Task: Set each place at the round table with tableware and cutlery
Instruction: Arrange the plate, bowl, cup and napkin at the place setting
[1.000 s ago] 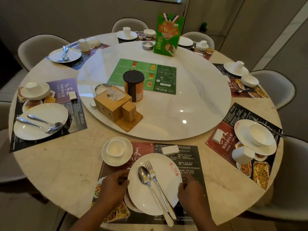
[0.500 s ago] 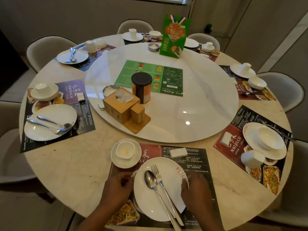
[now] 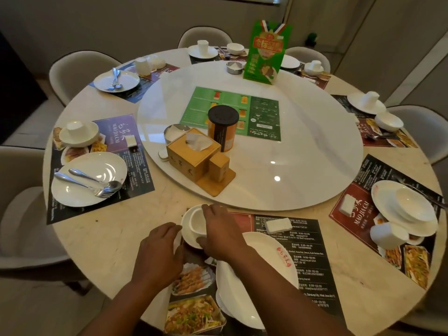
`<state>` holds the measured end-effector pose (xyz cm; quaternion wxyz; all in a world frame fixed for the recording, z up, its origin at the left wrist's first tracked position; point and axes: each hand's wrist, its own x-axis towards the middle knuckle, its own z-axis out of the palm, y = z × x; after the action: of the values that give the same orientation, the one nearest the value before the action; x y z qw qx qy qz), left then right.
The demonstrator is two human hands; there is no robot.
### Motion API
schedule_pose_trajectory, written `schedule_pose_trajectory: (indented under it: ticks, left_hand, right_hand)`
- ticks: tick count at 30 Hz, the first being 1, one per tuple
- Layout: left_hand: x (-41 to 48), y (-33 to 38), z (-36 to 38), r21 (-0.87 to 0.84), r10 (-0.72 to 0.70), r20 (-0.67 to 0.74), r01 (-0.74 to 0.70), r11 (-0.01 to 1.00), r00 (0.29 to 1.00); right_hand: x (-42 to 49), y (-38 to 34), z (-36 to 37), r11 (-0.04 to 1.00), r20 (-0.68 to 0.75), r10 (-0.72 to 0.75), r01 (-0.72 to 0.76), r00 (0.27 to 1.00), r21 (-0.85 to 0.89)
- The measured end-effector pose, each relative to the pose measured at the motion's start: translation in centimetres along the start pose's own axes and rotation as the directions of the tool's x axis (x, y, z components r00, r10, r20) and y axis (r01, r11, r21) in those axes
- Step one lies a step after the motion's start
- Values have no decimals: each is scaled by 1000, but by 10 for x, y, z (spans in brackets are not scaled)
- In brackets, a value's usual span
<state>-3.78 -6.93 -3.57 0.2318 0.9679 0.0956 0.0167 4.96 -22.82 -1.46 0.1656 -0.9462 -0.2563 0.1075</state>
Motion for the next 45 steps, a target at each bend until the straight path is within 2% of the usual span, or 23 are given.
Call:
schedule_pose_trajectory:
  ticks: [4, 7, 11, 14, 18, 22, 28, 34, 39, 42, 45]
  left_hand:
    - [2, -4, 1, 29, 20, 27, -20, 999, 999]
    - [5, -1, 0, 50, -3, 32, 2, 999, 999]
    - [15, 20, 1, 23, 45, -10, -45, 999, 999]
    - [19, 53, 5, -15, 113, -32, -113, 993, 993]
    - [16, 96, 21, -57, 143, -15, -144, 988, 990]
    - [6, 120, 39, -81, 150, 20, -148, 986, 988]
    - [-1, 141, 50, -43, 140, 46, -138, 989, 989]
    - [-5, 145, 54, -38, 91, 45, -89, 995, 995]
    - [-8, 153, 54, -56, 63, 34, -61, 997, 997]
    - [-12, 147, 49, -69, 28, 17, -26, 997, 999]
    - [-24, 135, 39, -107, -4, -19, 2, 994, 1000]
  right_hand:
    - [2, -4, -3, 996, -10, 34, -33, 999, 78]
    - [-8, 5, -21, 981, -74, 57, -42, 996, 189]
    - [-42, 51, -68, 926, -160, 236, -172, 958, 337]
    - [-80, 108, -96, 905, -185, 370, -308, 911, 294]
    - [-122, 172, -108, 857, -95, 478, -441, 873, 266]
    - [-139, 200, -95, 849, -4, 468, -448, 884, 280]
    - [-136, 217, -79, 893, 16, 358, -347, 934, 285]
    - [-132, 228, -75, 907, 42, 313, -311, 949, 282]
    - [-143, 232, -71, 839, 44, 360, -344, 932, 421]
    - [-162, 221, -69, 827, -73, 419, -347, 905, 441]
    - [-184, 197, -56, 894, -328, 416, -314, 848, 320]
